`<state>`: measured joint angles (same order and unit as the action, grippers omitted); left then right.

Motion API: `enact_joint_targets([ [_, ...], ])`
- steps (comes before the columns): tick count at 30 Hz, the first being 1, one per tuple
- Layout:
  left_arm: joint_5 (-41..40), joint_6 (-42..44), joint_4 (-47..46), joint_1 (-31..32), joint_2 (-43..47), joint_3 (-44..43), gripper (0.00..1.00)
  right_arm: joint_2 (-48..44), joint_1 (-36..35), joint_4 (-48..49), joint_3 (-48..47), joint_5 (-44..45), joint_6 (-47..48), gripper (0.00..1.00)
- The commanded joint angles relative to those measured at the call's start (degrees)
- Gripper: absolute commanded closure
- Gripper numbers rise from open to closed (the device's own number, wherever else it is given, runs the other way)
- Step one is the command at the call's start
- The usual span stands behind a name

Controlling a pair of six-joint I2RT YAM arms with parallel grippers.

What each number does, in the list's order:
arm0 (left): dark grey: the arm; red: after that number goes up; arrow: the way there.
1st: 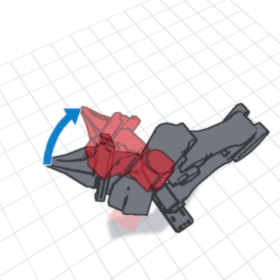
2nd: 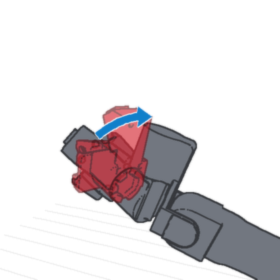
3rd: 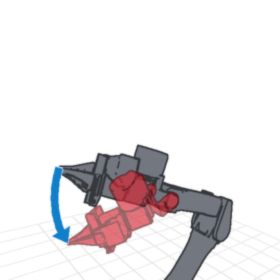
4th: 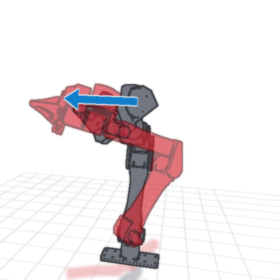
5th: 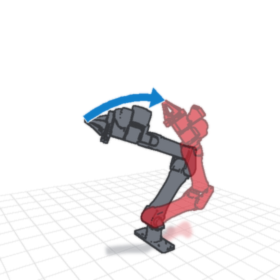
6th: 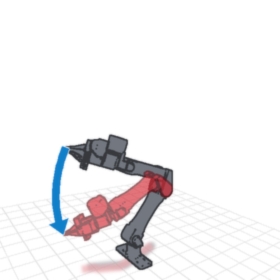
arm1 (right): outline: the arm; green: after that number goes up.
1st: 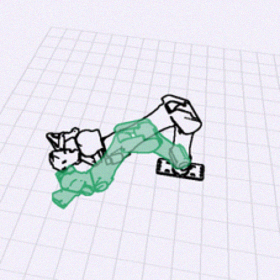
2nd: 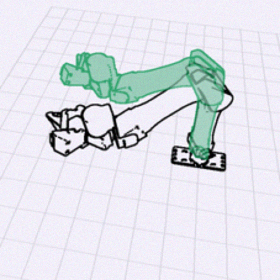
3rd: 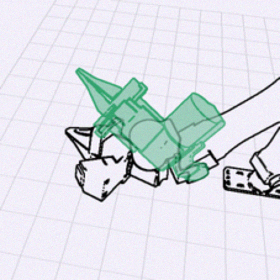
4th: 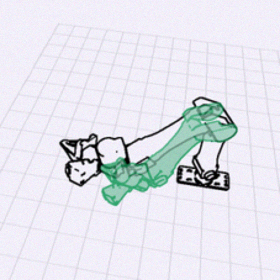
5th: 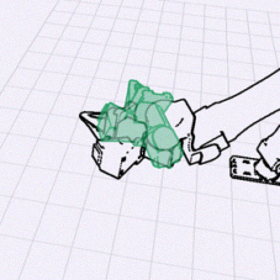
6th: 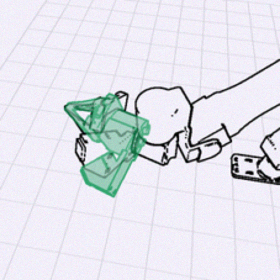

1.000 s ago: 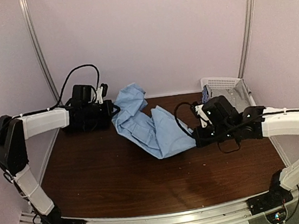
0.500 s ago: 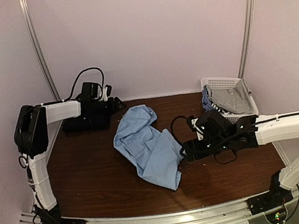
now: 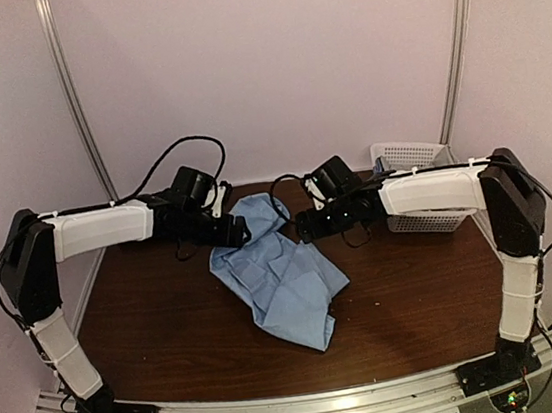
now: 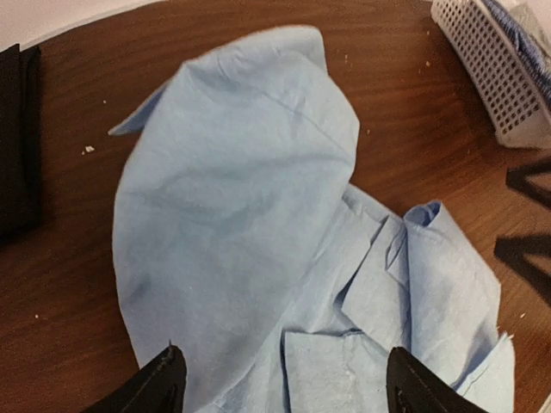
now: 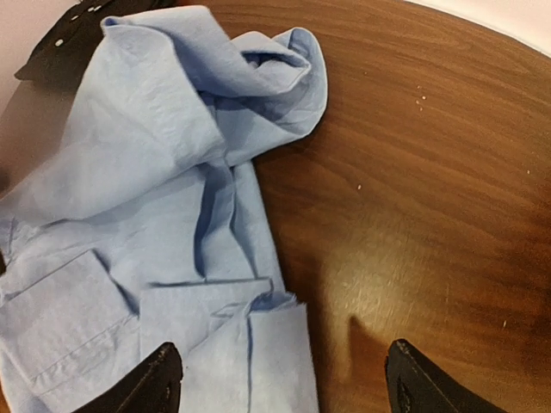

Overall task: Fold and stack the long sleeve shirts
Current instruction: Flatten out the crumpled shirt at the center of the board.

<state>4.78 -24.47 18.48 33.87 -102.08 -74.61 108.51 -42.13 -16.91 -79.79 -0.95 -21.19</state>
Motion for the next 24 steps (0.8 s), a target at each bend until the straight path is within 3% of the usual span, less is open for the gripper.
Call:
enact_joint_targets([
  [1, -11.4, 3.9, 4.1, 2.3, -1.9, -0.4, 0.16, 7.2, 2.9, -1.6, -7.7, -5.2, 5.1, 0.18],
  [5, -19.1, 5.7, 7.1, 3.8, -5.4, -4.7, 0.11, 13.0, 3.4, -3.5, -12.1, -7.1, 6.5, 0.19],
  [8, -21.5, 7.2, 9.6, 3.9, -8.7, -8.2, 0.10, 14.7, 3.4, -4.1, -12.8, -8.9, 6.2, 0.25],
  [11, -19.7, 8.7, 9.6, 4.0, -9.9, -8.9, 0.10, 13.5, 3.4, -2.6, -10.7, -9.7, 5.5, 0.35],
  [13, -18.8, 9.3, 9.7, 4.0, -10.5, -9.2, 0.13, 12.6, 3.4, -2.1, -9.2, -9.5, 5.3, 0.48],
  [16, -19.4, 9.4, 9.6, 3.9, -10.9, -9.6, 0.29, 10.9, 3.4, -2.6, -7.4, -9.1, 5.1, 0.73],
  [19, -19.8, 9.3, 8.9, 3.9, -10.8, -9.9, 0.65, 7.4, 3.4, -2.2, -3.7, -8.6, 4.6, 0.95],
  [21, -20.4, 8.8, 7.4, 3.9, -10.6, -10.0, 0.82, 3.8, 3.4, -1.3, 0.7, -8.2, 4.0, 1.00],
  [24, -19.5, 7.9, 4.8, 3.3, -10.5, -10.9, 0.92, -3.7, 3.3, -0.4, 7.9, -7.1, 2.6, 1.00],
])
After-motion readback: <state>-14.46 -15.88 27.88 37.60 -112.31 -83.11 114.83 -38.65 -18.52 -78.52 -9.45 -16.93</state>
